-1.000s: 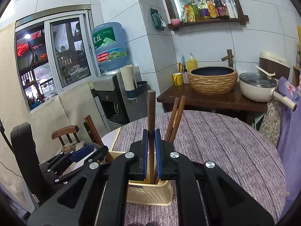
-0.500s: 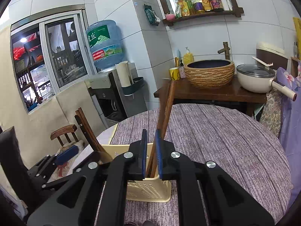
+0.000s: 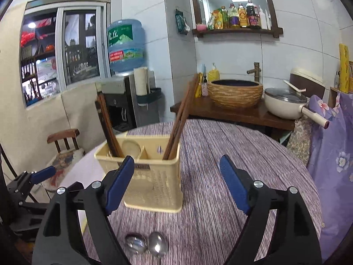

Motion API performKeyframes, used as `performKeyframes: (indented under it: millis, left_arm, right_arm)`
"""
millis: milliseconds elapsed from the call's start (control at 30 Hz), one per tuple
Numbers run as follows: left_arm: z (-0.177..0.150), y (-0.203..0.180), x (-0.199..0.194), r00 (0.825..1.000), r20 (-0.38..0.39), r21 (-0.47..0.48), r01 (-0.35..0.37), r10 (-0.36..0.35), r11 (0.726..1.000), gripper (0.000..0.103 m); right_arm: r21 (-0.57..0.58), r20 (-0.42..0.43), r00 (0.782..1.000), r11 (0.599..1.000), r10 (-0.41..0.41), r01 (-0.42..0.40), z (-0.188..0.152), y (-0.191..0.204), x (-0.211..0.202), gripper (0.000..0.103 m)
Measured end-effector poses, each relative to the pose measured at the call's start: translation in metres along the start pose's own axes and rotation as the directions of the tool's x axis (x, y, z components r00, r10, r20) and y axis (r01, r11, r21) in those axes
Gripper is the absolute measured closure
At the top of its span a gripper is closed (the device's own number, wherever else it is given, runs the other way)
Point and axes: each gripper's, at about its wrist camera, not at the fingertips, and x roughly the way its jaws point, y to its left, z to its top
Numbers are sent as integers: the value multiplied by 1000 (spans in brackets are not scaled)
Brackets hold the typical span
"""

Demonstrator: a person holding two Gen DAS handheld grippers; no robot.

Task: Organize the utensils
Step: 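Open the left tool while the right tool opens, releasing spoon and chopstick into the holder, then move both open tools down toward the two silver spoons on the table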

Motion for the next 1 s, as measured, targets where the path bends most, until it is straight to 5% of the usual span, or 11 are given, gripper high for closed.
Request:
performKeyframes:
  millis: [267,533,1000]
  left_arm:
    - [-44,11,8,990,-139,-24,-26,22,999,14]
    - [-70,-15,12,971,-236,24,53,-46,998,28]
    - [-95,-66,42,937,-350,173,81,-16,982,34]
  right_arm:
    - [21,-133,990,998,-49,52,-54,-11,6,23]
    - [64,-220,973,995,-64,79,-92,-22,12,23]
    - [106,-233,971,990,-62,89,-98,-32,7,23]
